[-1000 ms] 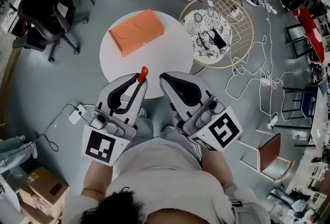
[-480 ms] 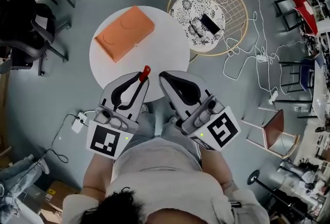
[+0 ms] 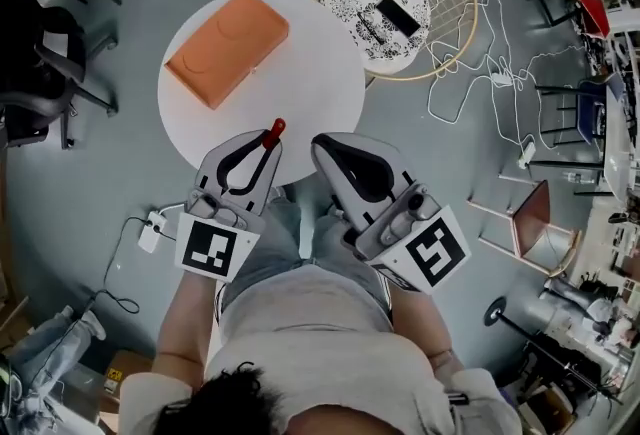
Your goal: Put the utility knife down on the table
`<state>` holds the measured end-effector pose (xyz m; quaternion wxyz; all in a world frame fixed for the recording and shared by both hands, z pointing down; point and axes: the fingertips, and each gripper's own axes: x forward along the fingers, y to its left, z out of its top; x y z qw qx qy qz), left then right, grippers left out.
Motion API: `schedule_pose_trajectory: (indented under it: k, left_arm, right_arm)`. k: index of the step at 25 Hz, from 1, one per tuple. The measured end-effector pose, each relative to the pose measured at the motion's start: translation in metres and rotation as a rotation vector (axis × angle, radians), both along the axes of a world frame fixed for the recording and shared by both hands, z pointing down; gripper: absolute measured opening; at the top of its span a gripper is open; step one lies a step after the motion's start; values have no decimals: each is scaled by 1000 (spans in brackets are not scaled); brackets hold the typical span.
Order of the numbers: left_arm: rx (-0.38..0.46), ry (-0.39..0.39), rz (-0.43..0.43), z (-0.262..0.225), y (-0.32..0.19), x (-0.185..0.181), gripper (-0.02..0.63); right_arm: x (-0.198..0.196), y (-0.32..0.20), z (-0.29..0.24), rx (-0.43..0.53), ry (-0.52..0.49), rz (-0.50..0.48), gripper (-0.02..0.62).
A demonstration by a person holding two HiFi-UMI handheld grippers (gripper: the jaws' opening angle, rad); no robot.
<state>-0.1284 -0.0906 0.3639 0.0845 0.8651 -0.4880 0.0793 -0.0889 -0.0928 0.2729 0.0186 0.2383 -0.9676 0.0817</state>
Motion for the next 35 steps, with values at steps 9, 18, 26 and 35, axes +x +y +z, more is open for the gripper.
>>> schedule_pose_trajectory:
  k: [9, 18, 26, 35]
  left_arm:
    - [-90, -41, 27, 58, 1, 10, 55]
    - [-179, -90, 24, 111, 0, 15, 55]
    - [-262, -168, 60, 156, 1, 17, 55]
    - [-346, -237, 111, 197, 1, 25, 55]
  right_arm:
    - [15, 10, 12, -26, 43, 32, 8]
    - [25, 8, 15, -39, 51, 54, 8]
    - [33, 8, 25, -64, 88, 78, 8]
    - [47, 0, 31, -70, 99, 129, 8]
